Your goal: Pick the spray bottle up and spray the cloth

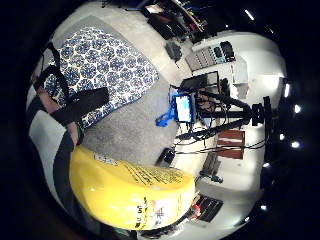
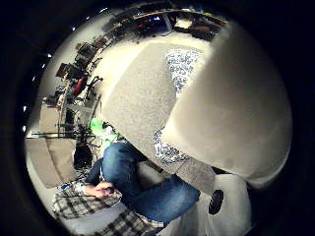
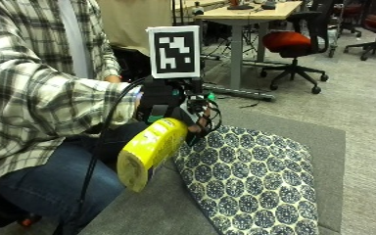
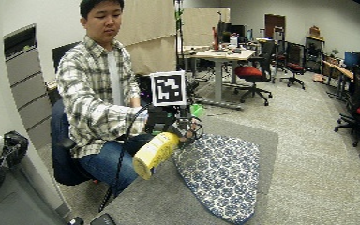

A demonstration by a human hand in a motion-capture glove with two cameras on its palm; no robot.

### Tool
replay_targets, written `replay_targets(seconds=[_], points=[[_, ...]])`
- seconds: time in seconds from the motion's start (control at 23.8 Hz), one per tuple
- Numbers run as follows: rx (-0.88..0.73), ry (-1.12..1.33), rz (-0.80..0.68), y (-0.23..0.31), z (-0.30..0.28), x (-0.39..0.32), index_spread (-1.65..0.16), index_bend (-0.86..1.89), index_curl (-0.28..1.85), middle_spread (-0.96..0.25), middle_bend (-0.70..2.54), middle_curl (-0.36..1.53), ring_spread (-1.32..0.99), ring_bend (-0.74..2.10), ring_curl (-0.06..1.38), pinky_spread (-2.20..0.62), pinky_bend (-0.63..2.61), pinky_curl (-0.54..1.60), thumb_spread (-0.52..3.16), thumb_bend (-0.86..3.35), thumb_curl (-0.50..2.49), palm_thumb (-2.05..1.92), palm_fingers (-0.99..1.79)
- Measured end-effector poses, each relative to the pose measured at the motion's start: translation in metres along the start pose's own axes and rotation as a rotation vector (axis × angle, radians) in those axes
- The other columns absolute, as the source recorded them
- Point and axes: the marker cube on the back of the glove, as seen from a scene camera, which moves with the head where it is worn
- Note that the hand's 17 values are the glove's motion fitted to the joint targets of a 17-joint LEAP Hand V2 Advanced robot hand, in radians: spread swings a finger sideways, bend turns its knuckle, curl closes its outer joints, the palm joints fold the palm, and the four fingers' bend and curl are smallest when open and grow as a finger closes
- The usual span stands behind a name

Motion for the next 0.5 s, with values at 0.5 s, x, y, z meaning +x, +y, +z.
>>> replay_targets(seconds=[0.5], points=[[-0.057, 0.072, -0.085, 0.0, 0.009, -0.012, -0.31, 0.17, 0.54, -0.18, 0.49, 0.53, -0.23, 0.57, 0.47, -0.18, 0.52, 0.38, 0.16, -0.03, 0.79, 1.07, 1.26]])
